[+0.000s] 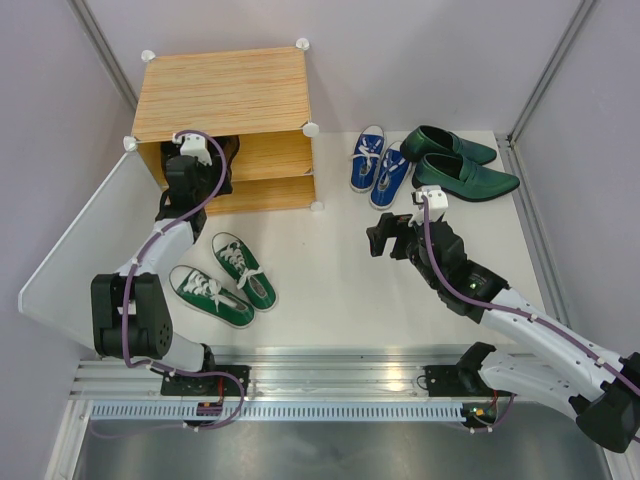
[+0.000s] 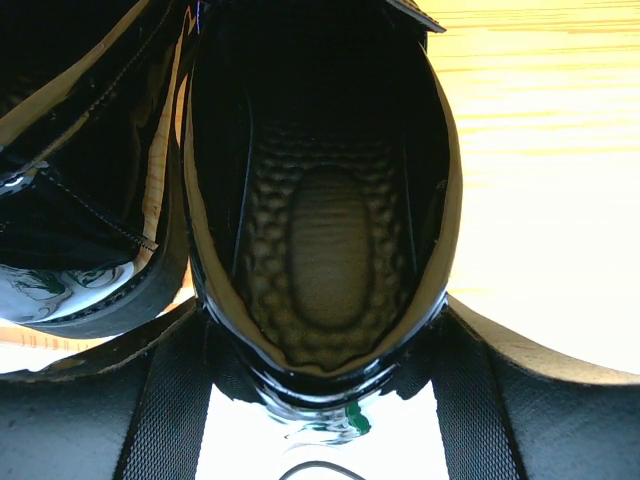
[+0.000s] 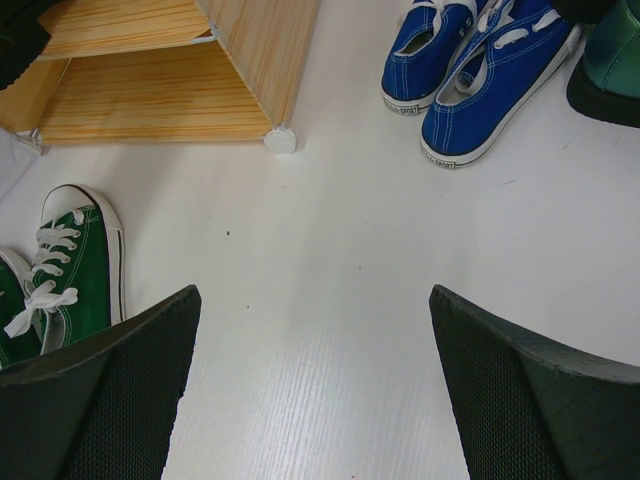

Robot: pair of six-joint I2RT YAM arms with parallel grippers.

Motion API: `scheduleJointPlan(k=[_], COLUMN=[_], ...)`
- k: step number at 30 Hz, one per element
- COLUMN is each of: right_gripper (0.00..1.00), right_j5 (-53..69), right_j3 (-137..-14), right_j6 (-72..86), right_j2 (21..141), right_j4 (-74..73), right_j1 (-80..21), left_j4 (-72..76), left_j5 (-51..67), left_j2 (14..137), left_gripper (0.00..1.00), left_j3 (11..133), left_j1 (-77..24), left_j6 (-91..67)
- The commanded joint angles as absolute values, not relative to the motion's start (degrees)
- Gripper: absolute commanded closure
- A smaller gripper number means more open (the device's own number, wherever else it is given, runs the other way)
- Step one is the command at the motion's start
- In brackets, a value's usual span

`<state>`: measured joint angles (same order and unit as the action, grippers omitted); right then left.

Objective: Place and organize the shoes in the shoe cabinet
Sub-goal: Adjust the shoe in the shoe cabinet.

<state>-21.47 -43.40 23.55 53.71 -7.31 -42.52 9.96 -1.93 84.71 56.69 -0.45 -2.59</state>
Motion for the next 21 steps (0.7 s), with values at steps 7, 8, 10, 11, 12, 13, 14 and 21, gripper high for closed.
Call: scheduleJointPlan(k=[7, 8, 10, 11, 12, 13, 14, 21], right_gripper=[0.02, 0.02, 0.02, 0.02, 0.02, 0.02, 0.02, 0.02], right_j5=[-21.8, -21.8, -22.06, -22.23, -22.15, -22.24, -22.32, -22.41], right_j3=[-43.42, -43.42, -43.42, -43.42, -43.42, -43.5, -43.51, -43.68], right_j6=[23.03, 23.03, 23.03, 22.94, 22.94, 22.94, 22.85, 22.68], right_j2=[54.05, 54.14, 54.14, 54.31, 54.4, 54.58, 54.75, 55.46], right_j4=[-5.89, -5.8, -5.98, -5.89, -5.8, -5.89, -5.98, -5.89], right_j1=[-42.36, -42.36, -42.36, -42.36, -42.36, -42.36, -42.36, -42.36], left_j4=[21.53, 22.23, 22.67, 22.76, 23.02, 23.29, 23.47, 25.05], left_j5=[-1.67, -1.5, -0.97, -0.71, -0.44, -0.44, -0.35, -0.26], left_j2=[83.67, 84.37, 84.99, 85.25, 85.78, 86.04, 86.39, 88.15], left_gripper=[0.8, 0.8, 0.8, 0.8, 0.82, 0.82, 0.83, 0.87], left_j3=[57.48, 57.65, 58.18, 58.36, 58.45, 58.45, 58.45, 58.36], left_j1=[-0.18, -0.18, 1.41, 1.41, 1.41, 1.41, 1.32, 1.41], left_j6=[-3.16, -3.25, -3.78, -3.87, -3.87, -4.04, -4.04, -4.04])
